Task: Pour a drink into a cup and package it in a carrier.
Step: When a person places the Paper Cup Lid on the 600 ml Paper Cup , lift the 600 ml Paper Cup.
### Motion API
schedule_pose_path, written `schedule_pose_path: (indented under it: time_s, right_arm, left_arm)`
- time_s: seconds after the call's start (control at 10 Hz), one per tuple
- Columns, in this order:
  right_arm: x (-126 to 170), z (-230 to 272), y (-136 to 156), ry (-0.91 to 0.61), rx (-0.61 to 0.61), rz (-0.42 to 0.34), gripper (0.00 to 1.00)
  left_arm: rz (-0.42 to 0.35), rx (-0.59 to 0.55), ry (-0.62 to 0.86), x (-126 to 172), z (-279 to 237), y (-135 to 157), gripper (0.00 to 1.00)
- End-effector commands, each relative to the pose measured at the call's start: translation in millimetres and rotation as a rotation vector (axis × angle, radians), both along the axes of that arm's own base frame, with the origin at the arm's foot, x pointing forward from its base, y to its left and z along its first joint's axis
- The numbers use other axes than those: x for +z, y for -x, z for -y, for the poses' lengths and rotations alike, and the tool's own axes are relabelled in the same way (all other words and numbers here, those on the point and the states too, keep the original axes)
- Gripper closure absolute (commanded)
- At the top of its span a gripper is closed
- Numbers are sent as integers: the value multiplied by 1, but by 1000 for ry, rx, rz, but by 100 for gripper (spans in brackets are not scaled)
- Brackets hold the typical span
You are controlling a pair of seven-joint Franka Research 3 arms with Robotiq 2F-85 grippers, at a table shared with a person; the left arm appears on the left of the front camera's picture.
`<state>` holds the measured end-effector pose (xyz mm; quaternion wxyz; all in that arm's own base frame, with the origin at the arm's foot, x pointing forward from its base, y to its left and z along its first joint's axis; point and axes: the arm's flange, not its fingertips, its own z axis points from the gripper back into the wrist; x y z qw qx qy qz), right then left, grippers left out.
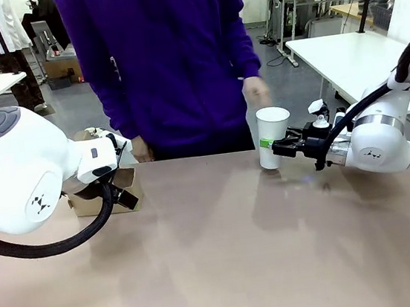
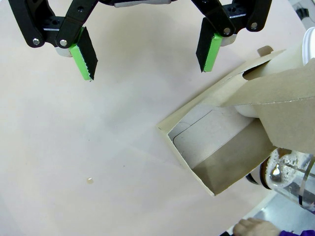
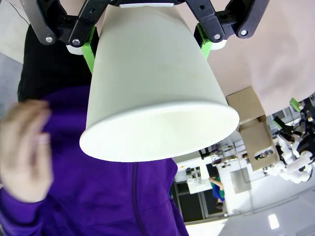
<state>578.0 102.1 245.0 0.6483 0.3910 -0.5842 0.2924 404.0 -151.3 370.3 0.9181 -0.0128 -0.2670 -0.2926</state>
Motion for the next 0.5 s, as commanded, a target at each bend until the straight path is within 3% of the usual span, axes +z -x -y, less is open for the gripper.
schedule_pose_path:
  time_s: [0.0,0.4]
  right_arm:
    - [2,-1,0,-1,2,3,13]
    - [2,-1,0,-1,2,3,13]
  left_arm:
    - [0,0,2,0,0,0,0]
    - [0,0,2,0,0,0,0]
